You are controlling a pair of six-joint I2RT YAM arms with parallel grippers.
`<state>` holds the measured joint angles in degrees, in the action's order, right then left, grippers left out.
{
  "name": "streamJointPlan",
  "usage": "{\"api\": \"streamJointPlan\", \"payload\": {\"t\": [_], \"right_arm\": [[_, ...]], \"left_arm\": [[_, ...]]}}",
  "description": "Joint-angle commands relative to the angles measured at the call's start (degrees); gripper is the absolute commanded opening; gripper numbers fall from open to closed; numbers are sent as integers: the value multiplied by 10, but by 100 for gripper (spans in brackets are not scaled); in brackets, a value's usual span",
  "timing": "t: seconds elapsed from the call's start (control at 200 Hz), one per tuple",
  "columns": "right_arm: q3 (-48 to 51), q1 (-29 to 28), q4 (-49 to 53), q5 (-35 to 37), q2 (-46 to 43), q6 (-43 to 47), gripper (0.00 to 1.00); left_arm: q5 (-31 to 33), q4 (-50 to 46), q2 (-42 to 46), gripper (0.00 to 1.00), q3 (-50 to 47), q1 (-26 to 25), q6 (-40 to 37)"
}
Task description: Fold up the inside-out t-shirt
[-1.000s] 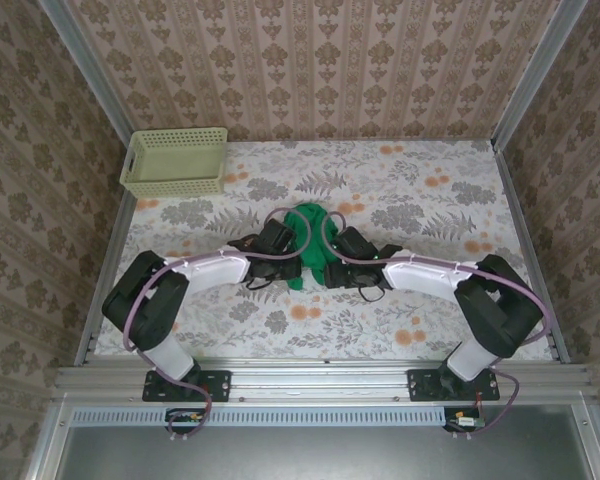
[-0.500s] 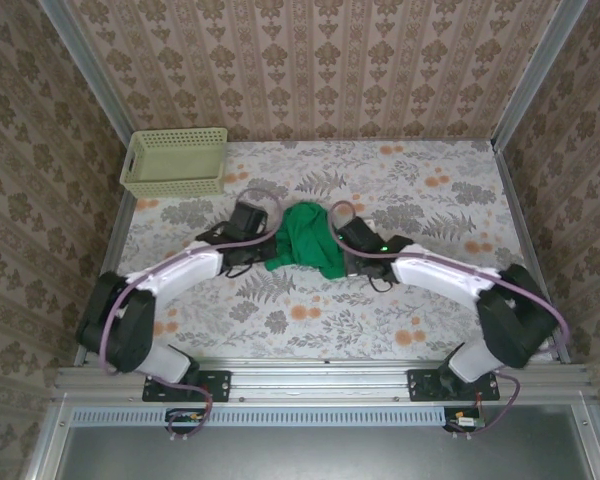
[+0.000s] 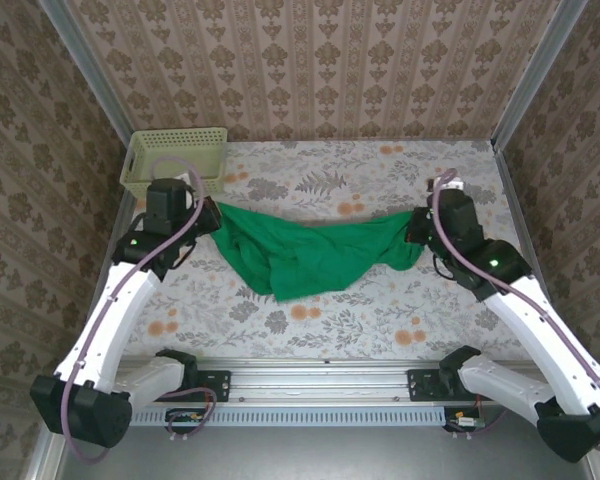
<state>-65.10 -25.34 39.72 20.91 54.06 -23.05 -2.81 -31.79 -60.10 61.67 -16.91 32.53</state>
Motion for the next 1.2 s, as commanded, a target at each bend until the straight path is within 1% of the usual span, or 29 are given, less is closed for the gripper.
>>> {"api": "streamJointPlan", "payload": {"t": [0.0, 0.06, 0.145, 0.2, 0.25, 0.305, 0.36, 0.41, 0.465, 0.57, 0.595, 0.68, 0.76, 0.86, 0.955, 1.06, 1.125, 1.195], "right_arm": [[-20, 9, 36, 21, -9, 26, 0], [-11, 15, 29, 20, 0, 24, 0], [13, 23, 17, 19, 24, 13, 0], [28, 28, 11, 13, 42, 4, 0], [38, 30, 7, 6, 57, -1, 0], [43, 30, 5, 2, 68, -4, 0], [46, 30, 4, -1, 73, -1, 0], [46, 31, 4, -4, 73, 3, 0], [40, 31, 7, -8, 71, 9, 0], [26, 31, 16, -25, 68, 20, 0], [21, 31, 19, -27, 68, 21, 0], [9, 31, 26, -40, 68, 21, 0], [-3, 31, 29, -52, 70, 17, 0], [-14, 31, 30, -66, 68, 10, 0], [-26, 31, 32, -74, 67, 6, 0], [-36, 31, 39, -81, 64, 2, 0], [-37, 31, 40, -83, 60, 0, 0], [-36, 31, 41, -81, 53, -3, 0]], "left_arm": [[-3, -48, -15, 0, 7, 15, -12], [8, -52, -41, 0, 1, 33, -16], [46, -82, -101, 0, 6, 62, -17], [45, -106, -150, 0, 19, 83, -14], [32, -120, -187, 0, 35, 86, -22], [11, -126, -216, 10, 51, 76, -35], [-6, -127, -228, 23, 64, 54, -46], [-4, -129, -227, 37, 70, 27, -52], [17, -133, -215, 51, 71, -8, -54], [81, -145, -179, 64, 66, -86, -58], [96, -142, -168, 67, 62, -121, -59], [125, -112, -137, 72, 38, -209, -66], [122, -58, -128, 76, 10, -288, -80], [103, 7, -155, 79, -13, -370, -95], [111, 48, -204, 79, -17, -434, -112], [124, 67, -269, 80, 2, -490, -135], [136, 76, -307, 80, 17, -519, -148], [149, 81, -344, 82, 34, -539, -151]]}}
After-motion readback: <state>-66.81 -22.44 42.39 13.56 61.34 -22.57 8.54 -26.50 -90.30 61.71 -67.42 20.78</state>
